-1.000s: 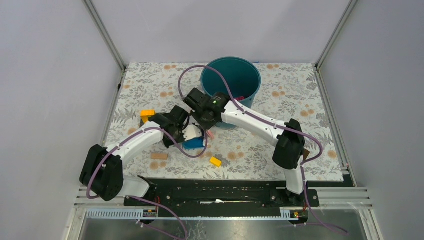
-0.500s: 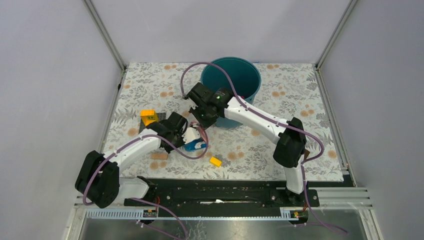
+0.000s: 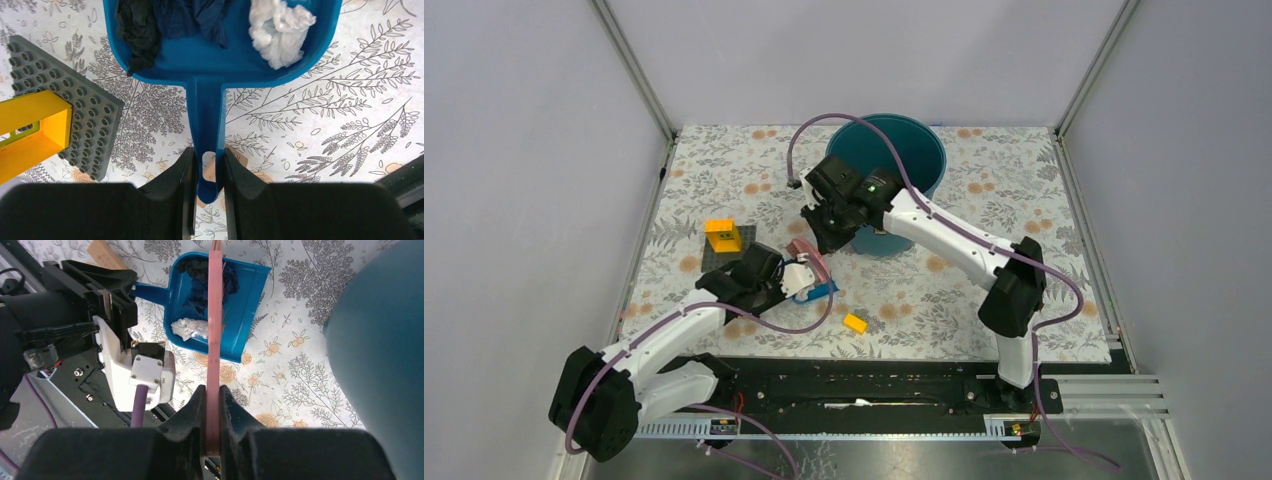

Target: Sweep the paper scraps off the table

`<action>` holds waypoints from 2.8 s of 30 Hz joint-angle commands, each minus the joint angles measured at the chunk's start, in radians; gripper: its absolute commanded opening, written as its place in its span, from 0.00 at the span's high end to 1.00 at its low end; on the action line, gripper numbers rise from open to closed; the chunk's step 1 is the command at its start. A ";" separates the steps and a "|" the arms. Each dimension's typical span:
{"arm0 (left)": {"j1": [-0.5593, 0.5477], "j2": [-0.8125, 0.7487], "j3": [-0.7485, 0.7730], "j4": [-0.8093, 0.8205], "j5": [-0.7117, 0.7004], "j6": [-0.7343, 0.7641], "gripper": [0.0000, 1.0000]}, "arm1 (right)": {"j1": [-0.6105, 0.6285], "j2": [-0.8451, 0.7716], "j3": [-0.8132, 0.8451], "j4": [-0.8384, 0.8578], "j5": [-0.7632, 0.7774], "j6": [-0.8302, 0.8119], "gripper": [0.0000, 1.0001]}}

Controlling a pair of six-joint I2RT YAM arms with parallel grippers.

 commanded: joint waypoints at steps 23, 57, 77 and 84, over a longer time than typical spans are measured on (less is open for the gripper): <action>0.167 -0.179 0.030 0.024 0.047 -0.095 1.00 | 0.004 -0.241 0.082 0.023 -0.024 -0.007 1.00; 0.254 0.238 0.978 -0.190 0.022 -0.170 1.00 | -0.724 -0.412 0.098 0.392 0.341 -0.328 1.00; -0.006 0.563 1.336 -0.234 -0.025 0.071 1.00 | -0.754 -0.711 -0.533 0.340 0.455 -0.565 1.00; -0.124 0.616 1.368 -0.231 -0.162 0.230 1.00 | -0.753 -0.730 -0.620 0.340 0.455 -0.565 1.00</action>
